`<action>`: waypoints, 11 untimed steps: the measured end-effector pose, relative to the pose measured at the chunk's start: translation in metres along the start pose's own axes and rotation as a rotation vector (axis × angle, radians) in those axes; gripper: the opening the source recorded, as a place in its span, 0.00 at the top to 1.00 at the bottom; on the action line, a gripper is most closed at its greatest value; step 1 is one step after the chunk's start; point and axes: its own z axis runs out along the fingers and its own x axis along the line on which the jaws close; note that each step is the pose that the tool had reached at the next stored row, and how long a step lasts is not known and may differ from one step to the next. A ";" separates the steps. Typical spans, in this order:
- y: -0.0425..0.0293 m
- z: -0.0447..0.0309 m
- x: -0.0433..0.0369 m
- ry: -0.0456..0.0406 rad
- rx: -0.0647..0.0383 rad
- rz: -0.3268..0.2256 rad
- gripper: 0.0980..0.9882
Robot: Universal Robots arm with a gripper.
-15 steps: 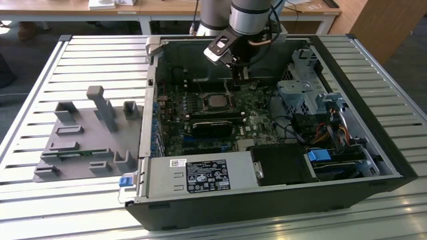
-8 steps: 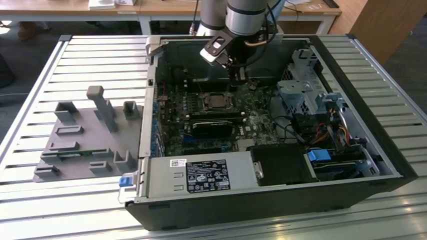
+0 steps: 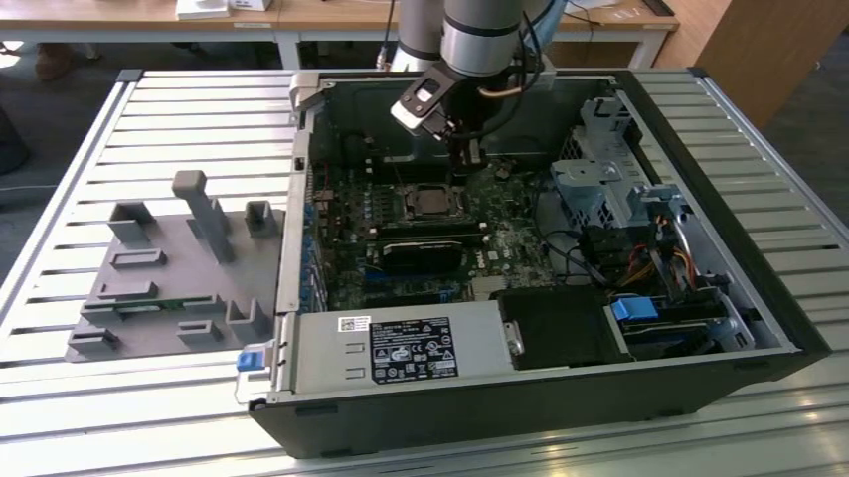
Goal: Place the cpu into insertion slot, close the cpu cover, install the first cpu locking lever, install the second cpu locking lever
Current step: 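Close the cpu cover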
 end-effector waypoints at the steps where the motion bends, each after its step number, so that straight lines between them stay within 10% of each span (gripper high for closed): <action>1: -0.0001 0.0018 0.0000 0.0000 0.001 0.000 0.99; 11: -0.0173 0.0071 0.0006 0.0001 0.002 0.000 0.99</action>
